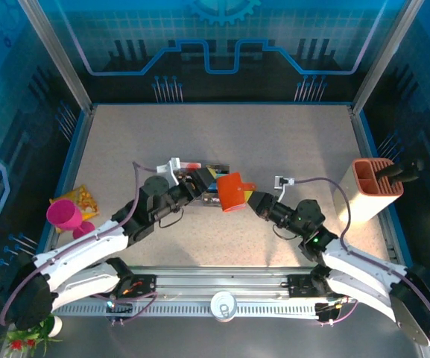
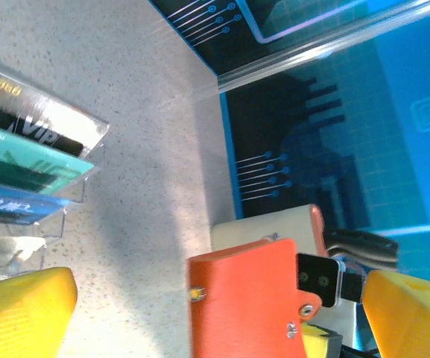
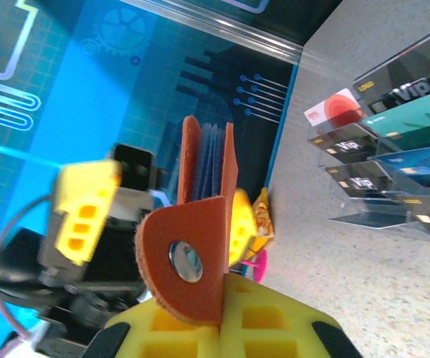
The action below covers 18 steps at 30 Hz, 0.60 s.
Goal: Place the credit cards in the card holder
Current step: Open the card holder.
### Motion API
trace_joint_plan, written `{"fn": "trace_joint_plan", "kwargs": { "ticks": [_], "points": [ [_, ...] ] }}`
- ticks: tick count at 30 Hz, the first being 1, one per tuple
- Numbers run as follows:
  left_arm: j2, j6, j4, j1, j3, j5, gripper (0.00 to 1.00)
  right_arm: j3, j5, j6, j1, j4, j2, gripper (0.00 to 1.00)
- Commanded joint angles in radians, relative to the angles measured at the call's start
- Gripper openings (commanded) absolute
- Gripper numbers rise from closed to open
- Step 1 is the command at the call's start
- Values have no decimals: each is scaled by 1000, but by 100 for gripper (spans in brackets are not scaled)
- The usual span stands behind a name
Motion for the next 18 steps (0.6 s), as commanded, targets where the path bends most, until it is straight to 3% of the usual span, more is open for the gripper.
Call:
{"fn": "trace_joint_plan", "kwargs": {
  "ticks": [1,10,18],
  "points": [
    [25,185,-315,-1,156,-21,99,5,49,-101,-6,-220,-75,0],
    [277,366,-638,-140,471,-169,99,-10,111,-157,29,-331,-123,0],
    [408,395,-684,-200,551,-248,99,-8,146,-166,71,-324,-93,0]
  ]
}}
